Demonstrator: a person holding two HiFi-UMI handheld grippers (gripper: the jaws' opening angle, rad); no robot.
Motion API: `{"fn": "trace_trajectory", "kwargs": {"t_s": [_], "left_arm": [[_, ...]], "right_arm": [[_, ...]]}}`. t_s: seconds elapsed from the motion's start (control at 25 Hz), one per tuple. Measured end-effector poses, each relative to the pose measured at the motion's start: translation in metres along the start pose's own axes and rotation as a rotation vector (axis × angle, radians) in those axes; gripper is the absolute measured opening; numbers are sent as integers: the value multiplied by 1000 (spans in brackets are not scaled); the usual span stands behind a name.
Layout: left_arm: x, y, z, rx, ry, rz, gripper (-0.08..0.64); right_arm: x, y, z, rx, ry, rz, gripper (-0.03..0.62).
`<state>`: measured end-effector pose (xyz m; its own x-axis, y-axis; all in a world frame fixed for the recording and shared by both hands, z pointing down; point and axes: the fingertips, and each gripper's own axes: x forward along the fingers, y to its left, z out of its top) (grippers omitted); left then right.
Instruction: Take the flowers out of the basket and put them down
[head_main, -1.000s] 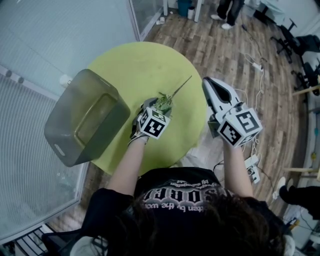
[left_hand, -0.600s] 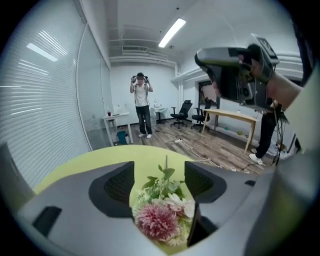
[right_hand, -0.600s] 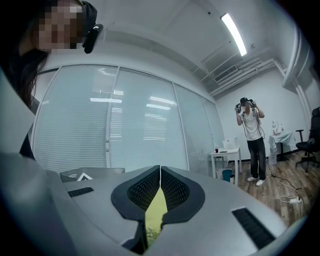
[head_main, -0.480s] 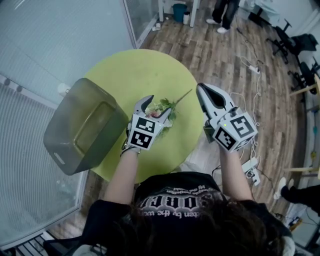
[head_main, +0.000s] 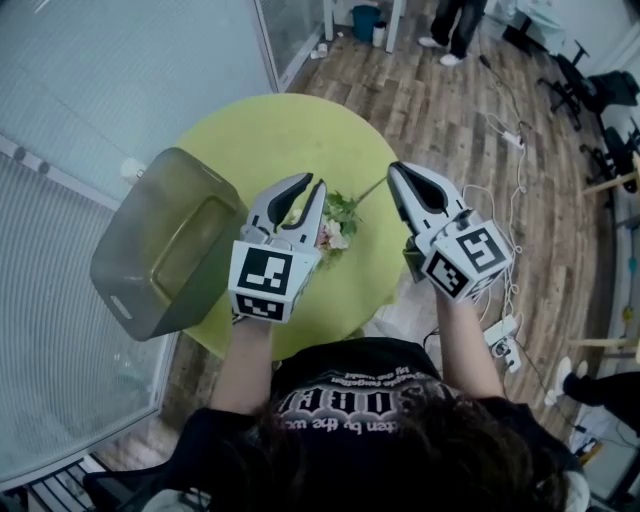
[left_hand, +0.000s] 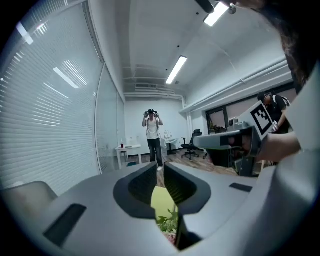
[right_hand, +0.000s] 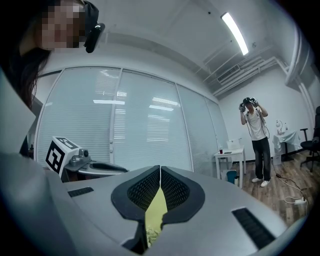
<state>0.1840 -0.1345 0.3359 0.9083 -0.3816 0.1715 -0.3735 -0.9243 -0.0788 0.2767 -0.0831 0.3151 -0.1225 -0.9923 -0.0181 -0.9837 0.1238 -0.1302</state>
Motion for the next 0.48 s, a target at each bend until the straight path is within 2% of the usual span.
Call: {"fn": "trace_trajectory", "kwargs": {"t_s": [0.08,0.24,0.4,0.48], "left_arm": [[-8,3,9,-16,-22,21,12],[-16,5,8,-35,-1,26,3],[-22,9,9,-155,7,45,3],[-26,10,9,-178,10,67,3]], "right_arm": [[2,4,0,-6,-1,7,29],[8,16,-2,-23,7,24,29],[13,22,0,-36,6,27,29],[14,24,0,-43,5,26,29]]}}
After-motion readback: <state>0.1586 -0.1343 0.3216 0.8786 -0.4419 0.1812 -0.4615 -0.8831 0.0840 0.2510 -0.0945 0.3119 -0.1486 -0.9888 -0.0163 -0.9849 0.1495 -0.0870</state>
